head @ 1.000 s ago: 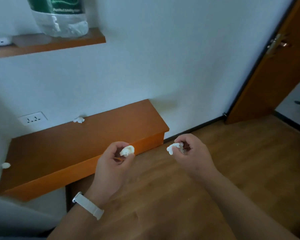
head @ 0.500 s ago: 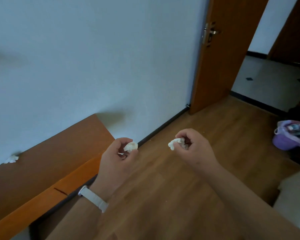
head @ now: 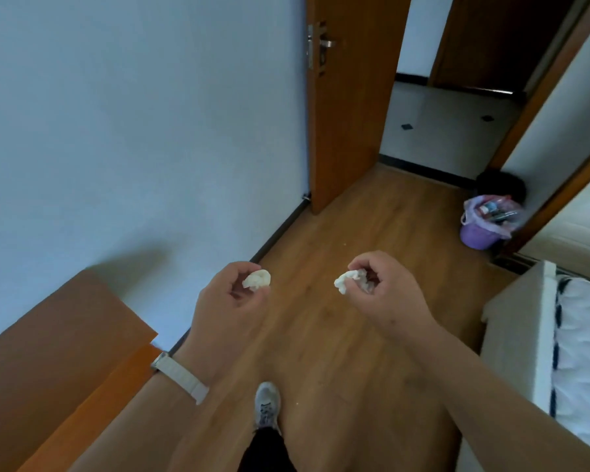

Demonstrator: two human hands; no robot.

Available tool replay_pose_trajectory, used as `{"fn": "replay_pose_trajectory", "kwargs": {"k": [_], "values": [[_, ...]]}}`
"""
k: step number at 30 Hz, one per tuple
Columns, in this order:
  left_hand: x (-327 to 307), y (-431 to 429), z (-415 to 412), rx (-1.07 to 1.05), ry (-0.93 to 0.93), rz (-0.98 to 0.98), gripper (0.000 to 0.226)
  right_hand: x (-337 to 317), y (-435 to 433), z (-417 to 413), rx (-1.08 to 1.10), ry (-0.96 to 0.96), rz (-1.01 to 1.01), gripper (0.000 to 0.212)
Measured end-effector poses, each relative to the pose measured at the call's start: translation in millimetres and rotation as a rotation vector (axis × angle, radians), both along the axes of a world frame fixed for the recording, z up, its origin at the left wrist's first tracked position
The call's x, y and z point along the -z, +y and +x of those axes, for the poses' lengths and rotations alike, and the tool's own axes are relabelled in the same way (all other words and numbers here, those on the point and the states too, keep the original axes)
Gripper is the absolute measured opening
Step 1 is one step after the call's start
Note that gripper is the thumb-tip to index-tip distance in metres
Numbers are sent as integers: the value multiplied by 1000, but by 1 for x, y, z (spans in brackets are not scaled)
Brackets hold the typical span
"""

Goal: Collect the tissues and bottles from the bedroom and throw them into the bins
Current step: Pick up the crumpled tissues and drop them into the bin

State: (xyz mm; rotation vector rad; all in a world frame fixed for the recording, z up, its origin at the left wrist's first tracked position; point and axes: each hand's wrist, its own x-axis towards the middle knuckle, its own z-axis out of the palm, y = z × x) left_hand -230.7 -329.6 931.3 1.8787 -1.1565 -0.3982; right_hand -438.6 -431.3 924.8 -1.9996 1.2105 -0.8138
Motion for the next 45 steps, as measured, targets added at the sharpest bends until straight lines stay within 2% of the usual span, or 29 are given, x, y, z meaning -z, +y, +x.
{"fn": "replay_pose_trajectory", "kwargs": {"k": [5, 14, 21, 34, 38, 45], "values": [[9, -72, 40, 149, 62, -8, 17, -4, -48, 25, 164, 49, -11, 14], [-20, -203, 151, 381, 31, -90, 25, -38, -123, 111, 348, 135, -123, 15], [-9, -252, 169, 472, 41, -46, 21, -34, -156, 127, 423, 185, -79, 14], [6, -378, 124, 553, -33, 32, 24, -3, -277, 89, 472, 69, -71, 15], [3, -449, 86, 532, -52, 52, 23, 8, -344, 50, 470, 13, -29, 14], [-12, -563, -14, 666, -117, 100, 26, 9, -446, -43, 520, -8, -2, 13]]}}
